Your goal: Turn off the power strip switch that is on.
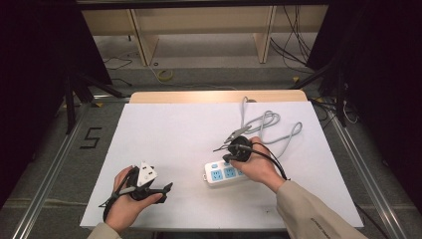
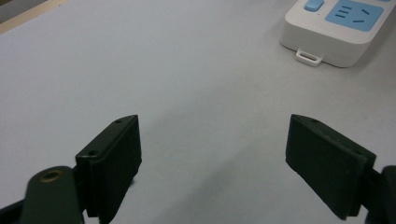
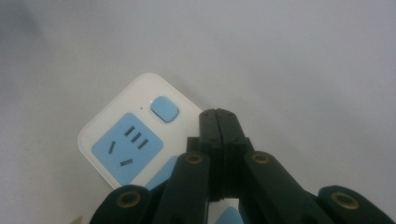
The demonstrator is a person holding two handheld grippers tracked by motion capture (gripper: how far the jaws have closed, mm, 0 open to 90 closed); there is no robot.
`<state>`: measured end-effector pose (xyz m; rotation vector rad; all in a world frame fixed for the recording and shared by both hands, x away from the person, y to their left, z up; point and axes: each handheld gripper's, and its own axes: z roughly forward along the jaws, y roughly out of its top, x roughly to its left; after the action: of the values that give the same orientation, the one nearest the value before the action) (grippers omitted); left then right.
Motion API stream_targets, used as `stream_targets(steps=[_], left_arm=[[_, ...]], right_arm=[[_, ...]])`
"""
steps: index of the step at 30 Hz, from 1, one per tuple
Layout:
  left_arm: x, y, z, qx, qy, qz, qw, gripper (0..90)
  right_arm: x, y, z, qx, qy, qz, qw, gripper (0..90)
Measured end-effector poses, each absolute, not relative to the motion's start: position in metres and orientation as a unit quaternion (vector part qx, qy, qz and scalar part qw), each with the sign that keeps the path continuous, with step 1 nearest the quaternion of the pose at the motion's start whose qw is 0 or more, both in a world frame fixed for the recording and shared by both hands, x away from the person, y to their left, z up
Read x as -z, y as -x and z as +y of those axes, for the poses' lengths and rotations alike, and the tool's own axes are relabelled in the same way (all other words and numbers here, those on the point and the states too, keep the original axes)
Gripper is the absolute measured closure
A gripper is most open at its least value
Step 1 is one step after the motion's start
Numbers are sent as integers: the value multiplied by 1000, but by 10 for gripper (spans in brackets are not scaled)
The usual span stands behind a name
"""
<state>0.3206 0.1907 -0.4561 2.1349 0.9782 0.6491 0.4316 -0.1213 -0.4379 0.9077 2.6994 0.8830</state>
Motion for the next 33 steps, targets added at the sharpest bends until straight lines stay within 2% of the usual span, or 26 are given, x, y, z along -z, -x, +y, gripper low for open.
stream_targets(steps=[10, 33], left_arm=[[456, -321, 191, -250, -822, 377, 345, 180], [457, -321, 190, -248, -822, 379, 345, 183]], right_arm=[[433, -429, -129, -311, -293, 900, 88, 883], [417, -414, -160, -356, -290, 882, 102, 735]])
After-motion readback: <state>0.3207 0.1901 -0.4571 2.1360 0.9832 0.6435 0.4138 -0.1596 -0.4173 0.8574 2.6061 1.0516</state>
